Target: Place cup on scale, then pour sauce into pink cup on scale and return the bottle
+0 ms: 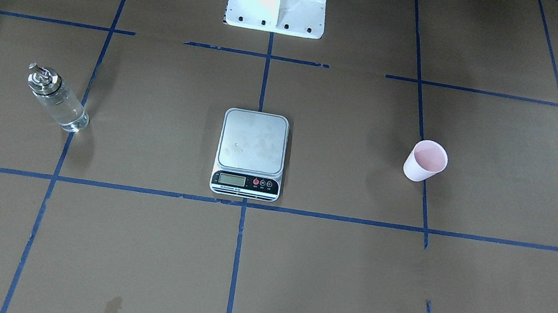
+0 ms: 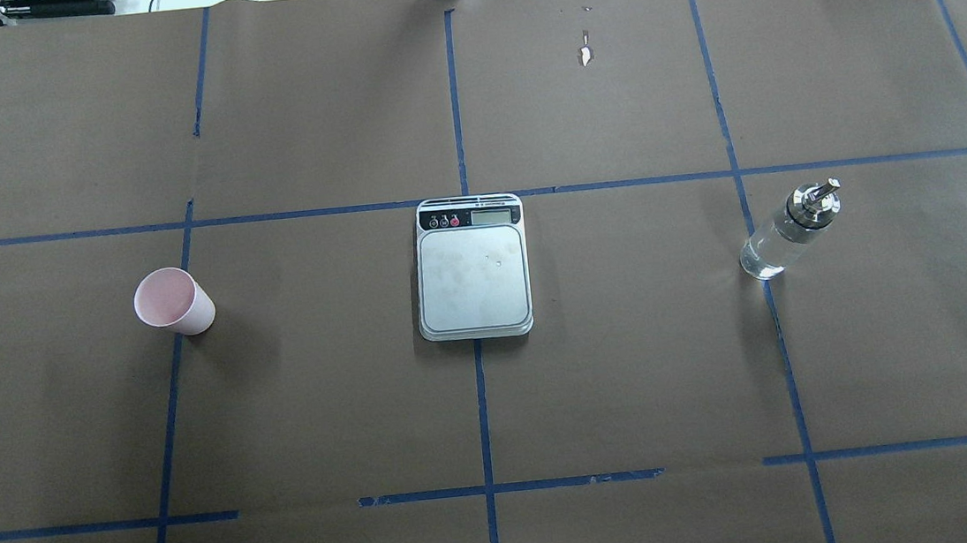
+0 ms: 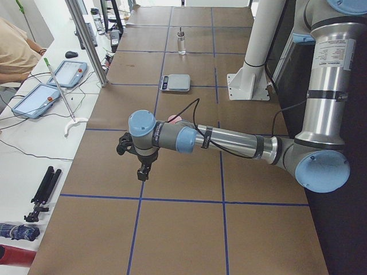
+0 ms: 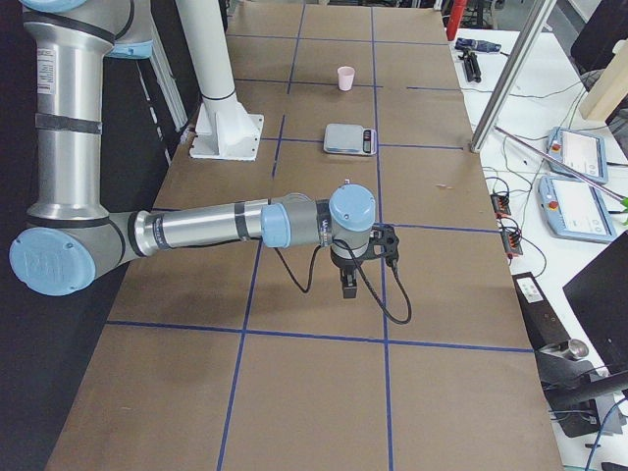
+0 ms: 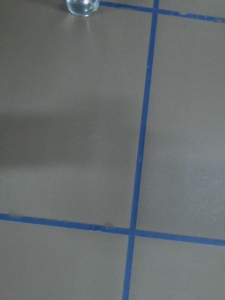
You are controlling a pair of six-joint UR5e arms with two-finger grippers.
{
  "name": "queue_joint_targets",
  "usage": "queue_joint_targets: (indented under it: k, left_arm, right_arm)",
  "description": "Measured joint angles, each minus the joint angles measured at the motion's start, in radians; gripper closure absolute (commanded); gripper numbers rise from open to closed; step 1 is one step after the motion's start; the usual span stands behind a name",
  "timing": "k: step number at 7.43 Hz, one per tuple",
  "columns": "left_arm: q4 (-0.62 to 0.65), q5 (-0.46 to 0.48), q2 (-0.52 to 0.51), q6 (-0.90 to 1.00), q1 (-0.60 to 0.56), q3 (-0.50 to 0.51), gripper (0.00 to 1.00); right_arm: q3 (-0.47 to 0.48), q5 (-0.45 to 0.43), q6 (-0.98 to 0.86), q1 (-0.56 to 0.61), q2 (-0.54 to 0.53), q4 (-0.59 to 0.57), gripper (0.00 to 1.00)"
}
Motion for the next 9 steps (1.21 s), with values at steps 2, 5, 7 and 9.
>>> queue_joint_targets:
  k: [2, 5, 7, 9]
  left_arm:
    - [-0.009, 0.005, -0.002, -0.303, 0.18, -0.135, 0.02]
    - [-0.077, 0.07, -0.049, -0.484, 0.355, -0.164, 0.02]
    - [-0.093, 0.169, -0.135, -0.571, 0.446, -0.097, 0.03]
    - [-0.096, 0.198, -0.167, -0.591, 0.484, -0.054, 0.06]
  right_arm:
    - [0.001, 0.003, 0.001, -0.014, -0.001, 0.025, 0.0]
    - [0.001, 0.01, 0.001, -0.02, -0.002, 0.043, 0.0]
    - [0.0, 0.027, 0.001, -0.02, -0.003, 0.044, 0.0]
    - [-0.001, 0.033, 0.0, -0.02, -0.003, 0.045, 0.0]
